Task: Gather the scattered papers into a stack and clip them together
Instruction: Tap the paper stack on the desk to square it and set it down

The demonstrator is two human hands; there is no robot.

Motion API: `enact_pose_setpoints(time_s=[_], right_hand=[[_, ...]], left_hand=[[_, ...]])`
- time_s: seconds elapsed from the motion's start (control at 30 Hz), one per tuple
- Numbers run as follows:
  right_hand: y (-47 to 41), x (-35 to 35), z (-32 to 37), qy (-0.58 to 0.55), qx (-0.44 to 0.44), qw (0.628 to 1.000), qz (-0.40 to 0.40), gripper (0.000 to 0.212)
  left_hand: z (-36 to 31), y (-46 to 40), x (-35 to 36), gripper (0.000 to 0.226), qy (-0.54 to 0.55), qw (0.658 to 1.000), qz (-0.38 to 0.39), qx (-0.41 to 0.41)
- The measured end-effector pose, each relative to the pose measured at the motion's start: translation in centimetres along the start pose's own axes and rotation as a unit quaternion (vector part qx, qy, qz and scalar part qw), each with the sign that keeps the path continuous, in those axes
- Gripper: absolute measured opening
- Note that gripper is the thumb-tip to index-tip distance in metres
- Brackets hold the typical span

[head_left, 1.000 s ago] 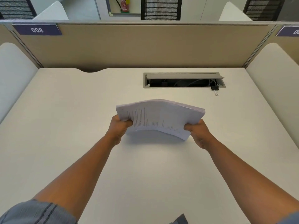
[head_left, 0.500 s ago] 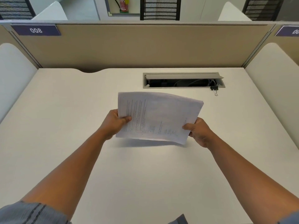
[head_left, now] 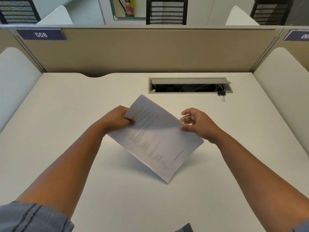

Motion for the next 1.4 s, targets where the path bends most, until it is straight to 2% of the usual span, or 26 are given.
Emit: enact_pose_setpoints(time_s=[0.13,0.27,0.4,0.47,0.57,0.63,0.7,0.8,0.9,0.97,1.17,1.4], right_hand=[[0.1,3.1,0.9,0.019,-0.007,0.997,0.076,0.015],[0.5,4.6,0.1,-0.033,0.023,0.998,0.056,0.016],[0.7,4.1,-1.5,-0.104,0.050,0.993,0.010,0.012],[0.7,3.6,-2.4,-0.135,0.066,0.989,-0.007,0.012],[0.6,2.9,-3.4,-0.186,0.089,0.978,-0.034,0.016],[0.7,2.6,-3.9,-0.225,0.105,0.967,-0.052,0.018],[0.7,2.6,-4.3,-0.253,0.114,0.958,-0.069,0.018],[0.6,2.8,-4.7,-0.279,0.120,0.949,-0.083,0.018],[0.5,2.9,-5.2,-0.290,0.129,0.944,-0.092,0.021],[0.5,2.9,-5.5,-0.293,0.136,0.942,-0.095,0.024],[0.4,3.2,-6.2,-0.289,0.155,0.940,-0.097,0.028],[-0.8,3.7,-6.8,-0.219,0.161,0.952,-0.138,0.036]], left_hand=[[-2.0,-0.1,0.7,0.018,-0.038,0.999,0.027,0.025],[-2.5,-0.7,0.6,0.019,-0.040,0.999,0.011,0.036],[-1.6,-1.3,-0.2,0.031,0.017,0.995,-0.100,0.009],[-0.8,-1.1,-0.4,0.040,0.087,0.983,-0.159,-0.017],[1.3,-0.9,0.4,0.071,0.213,0.954,-0.201,-0.062],[2.4,-1.2,2.4,0.092,0.321,0.933,-0.137,-0.091],[2.7,-1.3,5.5,0.092,0.433,0.892,-0.037,-0.128],[2.1,-1.1,9.0,0.059,0.531,0.832,0.058,-0.151],[1.5,-1.1,10.8,0.034,0.574,0.803,0.104,-0.125],[1.5,-1.4,11.1,0.031,0.574,0.803,0.107,-0.119],[1.6,-2.6,10.5,0.030,0.493,0.859,0.050,-0.132],[2.2,-4.1,10.8,0.025,0.451,0.877,0.016,-0.163]])
Point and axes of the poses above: each hand's wrist, its own y-axis away from the middle knuckle, its own x-axis out of the palm, z = x × y, the point moved 6 cm from there along -y, towards the middle knuckle, and after that the axes turned 10 degrees about -x, right-handed, at the moved point
